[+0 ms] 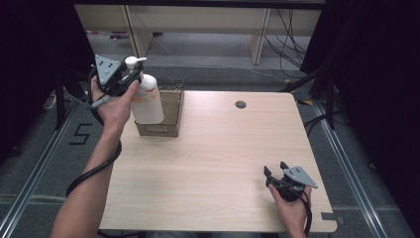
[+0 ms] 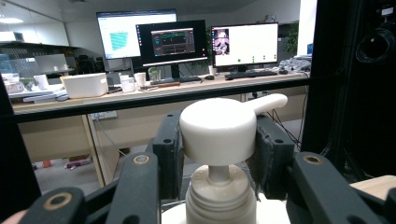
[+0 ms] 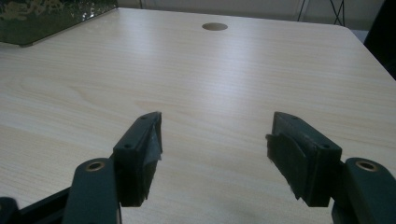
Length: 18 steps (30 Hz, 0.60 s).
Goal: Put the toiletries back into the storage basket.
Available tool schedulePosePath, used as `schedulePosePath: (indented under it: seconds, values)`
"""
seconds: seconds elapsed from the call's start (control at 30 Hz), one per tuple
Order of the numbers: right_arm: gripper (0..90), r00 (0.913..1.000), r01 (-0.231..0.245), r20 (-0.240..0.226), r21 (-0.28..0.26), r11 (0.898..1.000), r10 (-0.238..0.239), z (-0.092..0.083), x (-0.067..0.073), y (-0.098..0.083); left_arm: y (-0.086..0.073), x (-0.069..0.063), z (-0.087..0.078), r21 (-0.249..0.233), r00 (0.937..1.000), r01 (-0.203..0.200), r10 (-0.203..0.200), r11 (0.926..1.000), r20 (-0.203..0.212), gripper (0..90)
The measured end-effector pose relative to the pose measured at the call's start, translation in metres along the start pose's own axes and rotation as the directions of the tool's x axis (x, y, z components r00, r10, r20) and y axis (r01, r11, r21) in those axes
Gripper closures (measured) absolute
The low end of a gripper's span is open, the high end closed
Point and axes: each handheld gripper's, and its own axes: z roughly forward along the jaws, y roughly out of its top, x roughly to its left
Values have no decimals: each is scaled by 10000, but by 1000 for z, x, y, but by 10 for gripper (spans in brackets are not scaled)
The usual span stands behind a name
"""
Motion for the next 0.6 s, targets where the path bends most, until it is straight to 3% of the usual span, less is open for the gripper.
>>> schedulePosePath:
  seconds: [0.6]
  values:
    - [352, 9999, -143, -15, 52, 9999, 143, 0, 1, 0, -3, 11, 26, 232, 9999, -91, 93, 9997, -79, 590]
